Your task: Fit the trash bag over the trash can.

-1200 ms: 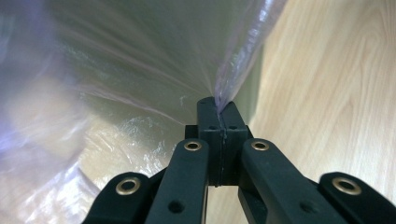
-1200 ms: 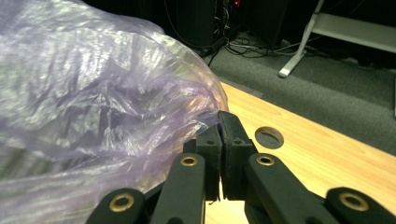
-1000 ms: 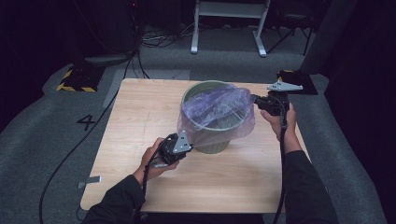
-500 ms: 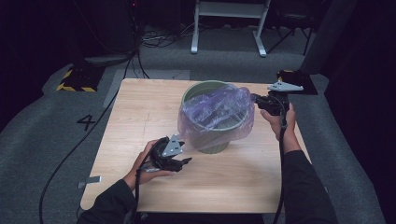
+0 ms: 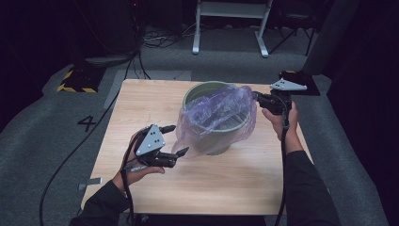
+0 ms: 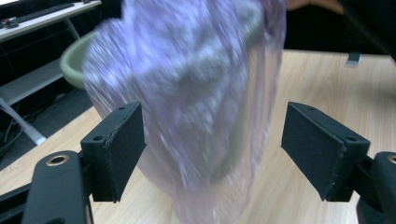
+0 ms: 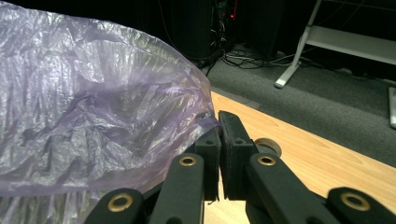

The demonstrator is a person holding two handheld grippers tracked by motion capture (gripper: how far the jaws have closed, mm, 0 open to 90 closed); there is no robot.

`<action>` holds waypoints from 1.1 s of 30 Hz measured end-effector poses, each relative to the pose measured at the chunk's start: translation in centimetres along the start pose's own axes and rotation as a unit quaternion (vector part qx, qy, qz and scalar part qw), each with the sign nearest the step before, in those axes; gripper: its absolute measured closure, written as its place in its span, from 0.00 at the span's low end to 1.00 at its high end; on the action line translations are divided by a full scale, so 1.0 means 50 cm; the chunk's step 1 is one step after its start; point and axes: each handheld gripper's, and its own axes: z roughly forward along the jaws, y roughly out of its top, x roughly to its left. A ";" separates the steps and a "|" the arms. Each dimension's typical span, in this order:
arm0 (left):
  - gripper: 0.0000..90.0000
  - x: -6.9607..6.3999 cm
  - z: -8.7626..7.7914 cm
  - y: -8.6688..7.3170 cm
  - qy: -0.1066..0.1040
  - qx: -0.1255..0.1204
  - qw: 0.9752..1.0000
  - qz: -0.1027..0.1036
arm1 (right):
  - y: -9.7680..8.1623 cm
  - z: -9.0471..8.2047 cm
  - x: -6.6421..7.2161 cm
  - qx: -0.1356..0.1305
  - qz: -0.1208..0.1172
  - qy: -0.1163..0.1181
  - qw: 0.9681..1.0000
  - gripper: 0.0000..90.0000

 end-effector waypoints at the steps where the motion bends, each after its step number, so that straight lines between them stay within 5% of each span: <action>1: 0.23 0.001 0.003 0.004 0.014 -0.008 1.000 0.009 | 0.001 0.000 0.001 -0.001 -0.001 0.000 1.000 0.97; 5: 0.24 0.022 0.031 0.021 0.021 0.011 1.000 0.014 | 0.004 0.003 0.005 -0.001 -0.006 0.002 1.000 0.97; 7: 0.25 0.035 0.042 0.028 0.002 0.005 1.000 0.008 | 0.005 0.003 0.006 -0.003 -0.006 0.002 1.000 0.97; 11: 0.27 0.052 0.067 0.044 0.006 0.020 1.000 0.014 | 0.008 0.004 0.008 -0.004 -0.008 0.003 1.000 0.96; 13: 0.37 0.059 0.077 0.052 0.014 0.036 0.999 0.022 | 0.011 0.005 0.009 -0.003 -0.008 0.004 1.000 0.96; 17: 0.58 0.070 0.086 0.065 0.021 0.037 0.999 0.033 | 0.014 0.008 0.010 -0.002 -0.012 0.005 1.000 0.96; 20: 0.79 0.079 0.086 0.072 0.046 0.032 0.997 0.052 | 0.015 0.010 0.010 -0.002 -0.013 0.005 1.000 0.96; 27: 0.97 0.115 0.090 0.078 0.038 0.016 0.999 0.025 | 0.014 0.013 0.008 -0.001 -0.013 0.005 1.000 0.96; 33: 1.00 0.149 0.110 0.081 0.050 0.022 0.998 0.014 | 0.013 0.023 0.007 0.003 -0.012 0.005 1.000 0.96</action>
